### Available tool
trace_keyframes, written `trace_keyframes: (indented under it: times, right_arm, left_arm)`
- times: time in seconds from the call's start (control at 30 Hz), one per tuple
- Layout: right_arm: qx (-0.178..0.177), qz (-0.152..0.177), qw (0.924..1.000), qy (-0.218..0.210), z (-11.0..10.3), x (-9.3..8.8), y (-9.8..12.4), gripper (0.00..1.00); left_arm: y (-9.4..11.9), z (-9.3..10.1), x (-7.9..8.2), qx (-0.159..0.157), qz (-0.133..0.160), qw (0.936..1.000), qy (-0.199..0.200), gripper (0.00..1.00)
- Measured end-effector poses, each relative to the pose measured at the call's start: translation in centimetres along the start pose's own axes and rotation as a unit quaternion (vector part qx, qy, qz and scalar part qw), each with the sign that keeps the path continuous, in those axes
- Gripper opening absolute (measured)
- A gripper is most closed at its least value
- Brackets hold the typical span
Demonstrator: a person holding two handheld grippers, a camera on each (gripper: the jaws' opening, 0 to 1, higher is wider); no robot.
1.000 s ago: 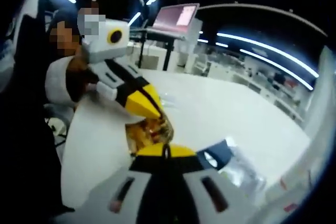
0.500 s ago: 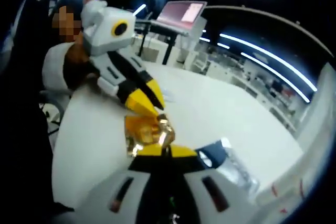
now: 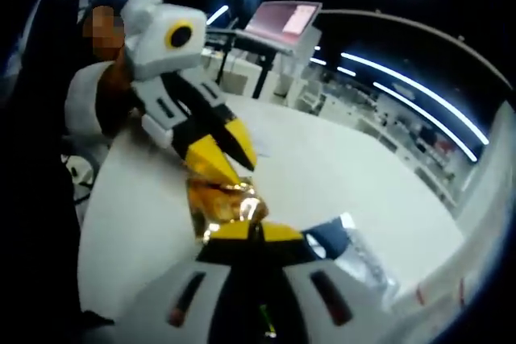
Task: Arrange the skincare products in the storage area until every visible bottle or jar stands upright without overlapping.
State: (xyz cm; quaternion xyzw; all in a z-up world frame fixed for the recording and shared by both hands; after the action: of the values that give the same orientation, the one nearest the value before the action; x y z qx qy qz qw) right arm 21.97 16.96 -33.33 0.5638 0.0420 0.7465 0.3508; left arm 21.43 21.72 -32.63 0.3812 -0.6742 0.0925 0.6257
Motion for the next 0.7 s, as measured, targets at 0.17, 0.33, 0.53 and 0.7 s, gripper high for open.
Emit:
trace_keyframes:
  times: [0.17, 0.33, 0.53, 0.7]
  right_arm:
    - [-0.002, 0.0, 0.9999, -0.01, 0.1, 0.0, 0.0, 0.02]
    - [-0.008, -0.005, 0.9998, -0.018, 0.1, -0.1, -0.1, 0.02]
    - [-0.012, -0.005, 0.9993, -0.034, 0.3, -0.2, -0.1, 0.02]
    - [-0.019, -0.013, 0.9991, -0.034, 0.4, -0.1, -0.1, 0.03]
  left_arm:
    - [-0.5, 0.3, -0.9, -0.005, -0.026, 0.9996, -0.005, 0.03]
    - [-0.5, 0.5, -1.0, -0.009, -0.031, 0.9995, 0.001, 0.0]
    - [-0.6, 0.2, -1.2, -0.002, -0.035, 0.9994, 0.005, 0.0]
    - [-0.7, 0.2, -1.2, -0.005, -0.03, 0.9994, 0.018, 0.0]
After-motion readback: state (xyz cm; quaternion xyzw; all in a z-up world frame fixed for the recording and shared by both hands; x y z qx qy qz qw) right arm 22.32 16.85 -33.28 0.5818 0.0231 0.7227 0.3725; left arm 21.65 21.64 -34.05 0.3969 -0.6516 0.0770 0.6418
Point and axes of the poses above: the point that each gripper's makers call its tool centre point, and the gripper's own axes: y roughly backward along the fingers, z roughly to its right, x roughly out of its top, the point moved 1 cm from there along y, roughly backward along the fingers, and after that the axes turned 1 degree about -y, right-handed, at the moved point
